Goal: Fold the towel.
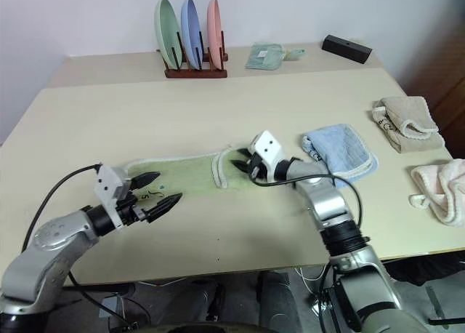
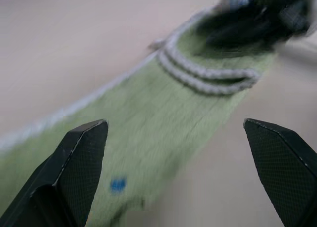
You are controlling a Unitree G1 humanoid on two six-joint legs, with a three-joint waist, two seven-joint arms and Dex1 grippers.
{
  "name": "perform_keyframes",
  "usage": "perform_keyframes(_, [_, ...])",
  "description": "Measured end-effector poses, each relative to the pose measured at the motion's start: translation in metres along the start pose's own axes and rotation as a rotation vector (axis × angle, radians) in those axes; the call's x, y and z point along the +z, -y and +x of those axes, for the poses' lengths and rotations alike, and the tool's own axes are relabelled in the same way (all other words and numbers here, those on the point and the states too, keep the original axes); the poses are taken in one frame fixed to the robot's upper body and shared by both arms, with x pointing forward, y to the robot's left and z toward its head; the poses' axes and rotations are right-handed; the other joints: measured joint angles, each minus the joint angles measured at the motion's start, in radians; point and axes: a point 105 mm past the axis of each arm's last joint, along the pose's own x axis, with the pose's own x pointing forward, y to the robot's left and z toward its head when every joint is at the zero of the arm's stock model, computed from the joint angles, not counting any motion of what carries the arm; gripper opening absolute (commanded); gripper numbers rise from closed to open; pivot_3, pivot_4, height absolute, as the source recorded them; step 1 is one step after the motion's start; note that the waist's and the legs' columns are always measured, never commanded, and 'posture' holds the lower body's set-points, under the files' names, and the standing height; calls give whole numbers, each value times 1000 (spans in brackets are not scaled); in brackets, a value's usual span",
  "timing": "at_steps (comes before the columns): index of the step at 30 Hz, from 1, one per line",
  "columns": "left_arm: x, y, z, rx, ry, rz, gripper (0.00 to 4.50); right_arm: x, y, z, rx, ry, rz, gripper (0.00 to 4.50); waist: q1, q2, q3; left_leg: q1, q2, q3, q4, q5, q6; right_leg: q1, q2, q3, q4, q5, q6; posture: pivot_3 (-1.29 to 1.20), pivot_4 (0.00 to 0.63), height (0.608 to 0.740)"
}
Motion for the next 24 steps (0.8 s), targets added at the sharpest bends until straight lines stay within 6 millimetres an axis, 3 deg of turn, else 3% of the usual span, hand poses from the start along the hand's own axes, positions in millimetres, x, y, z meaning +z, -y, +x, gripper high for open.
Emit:
perform_keyframes(3, [-7, 7, -21, 47, 24, -179, 4500, 36, -2, -7, 70, 59, -126, 4185, -5, 0, 0, 1, 0, 0, 0, -1, 1, 1, 0, 0, -1, 0, 0, 0, 150, 740])
perform_keyframes(4, [-14, 11, -29, 69, 10, -246, 4500, 42, -5, -10, 92, 63, -158, 4485, -5, 0, 0, 1, 0, 0, -1, -1, 1, 1, 0, 0, -1, 0, 0, 0, 150, 740])
perform_keyframes(7, [-36, 9, -48, 203, -15, -415, 4500, 42, -8, -12, 125, 53, -180, 4485, 2, -1, 0, 1, 0, 1, 0, -1, 1, 2, 0, 0, -1, 0, 0, 0, 150, 740])
perform_keyframes(12, [-36, -5, -59, 426, 129, -667, 4500, 42, -15, -8, 158, 60, -206, 4485, 8, -2, 0, 4, 0, -1, 1, -1, 0, 7, -1, -2, -2, 0, 0, 0, 150, 740])
perform_keyframes(15, [-46, -22, -55, 550, 142, -782, 4500, 42, -18, -6, 168, 61, -227, 4485, 7, -2, 0, 4, 0, -1, 1, -1, 0, 7, -1, -2, -1, 0, 0, 0, 150, 740])
perform_keyframes(24, [-32, -46, -26, 588, 260, -1052, 4500, 43, -25, -1, 175, 89, -231, 4485, 8, -2, 0, 5, 0, -1, 1, -1, -1, 7, -1, -2, -1, 0, 0, 0, 150, 740])
